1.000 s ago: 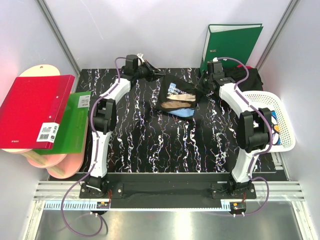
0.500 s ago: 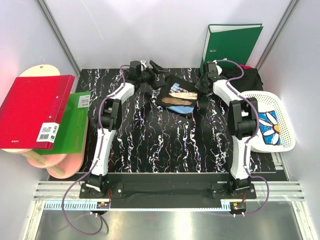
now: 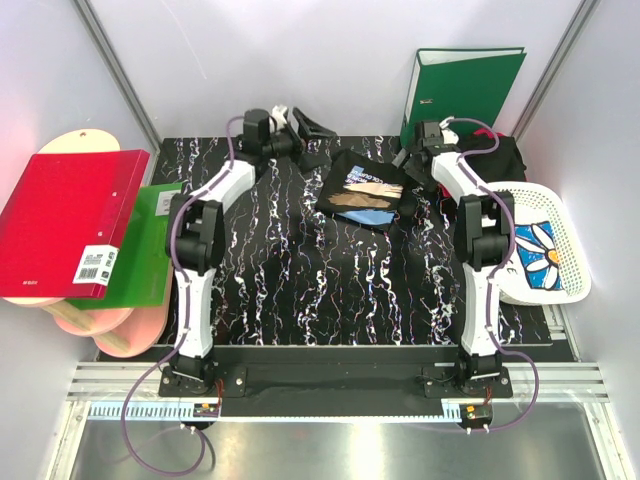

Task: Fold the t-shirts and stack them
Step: Smooth out wrinkles on the folded tshirt

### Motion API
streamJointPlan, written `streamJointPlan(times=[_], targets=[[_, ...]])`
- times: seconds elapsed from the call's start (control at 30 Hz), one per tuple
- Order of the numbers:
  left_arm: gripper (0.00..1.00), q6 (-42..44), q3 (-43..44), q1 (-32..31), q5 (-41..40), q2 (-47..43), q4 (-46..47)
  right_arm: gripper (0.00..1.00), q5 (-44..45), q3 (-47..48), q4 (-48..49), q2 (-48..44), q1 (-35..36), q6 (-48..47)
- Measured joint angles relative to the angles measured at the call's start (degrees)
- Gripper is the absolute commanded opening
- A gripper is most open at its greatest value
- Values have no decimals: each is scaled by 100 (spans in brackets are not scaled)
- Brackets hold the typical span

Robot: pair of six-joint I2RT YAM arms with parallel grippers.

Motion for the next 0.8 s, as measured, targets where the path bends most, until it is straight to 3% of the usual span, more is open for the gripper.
streamJointPlan(times=[0.1, 0.13, 0.17, 0.2, 0.23, 0.27, 0.3, 0.47, 0.63, 0.8], targets=[[99, 420, 203, 17, 13, -400, -424, 100, -7, -181, -55, -286, -20, -131], [99, 573, 282, 24, 11, -501, -570, 95, -59, -321, -68, -474, -15, -164], [98, 741, 356, 28, 11, -612, -723, 72, -116, -452, -52, -684, -9, -192], [83, 826, 380, 28, 13, -671, -791, 43, -243, -579, 2, -907, -4, -223], [72, 938, 385, 31, 15, -748, -874, 0, -409, -686, 74, -1128, -2, -267], [56, 968, 385, 31, 20, -772, -938, 0, -588, -756, 170, -1327, 0, -275], [1, 1045, 350, 31, 31, -780, -975, 0, -841, -780, 295, -1486, 2, -249], [0, 1318, -219, 15, 146, -782, -1285, 0, -2234, -413, 809, -1364, 44, -15], [0, 1641, -831, 11, 166, -785, -1746, 0, -3565, 190, 1005, -190, 280, 166], [2, 1880, -1176, 7, 166, -859, -2046, 0, -4194, 426, 793, 960, 472, 354]])
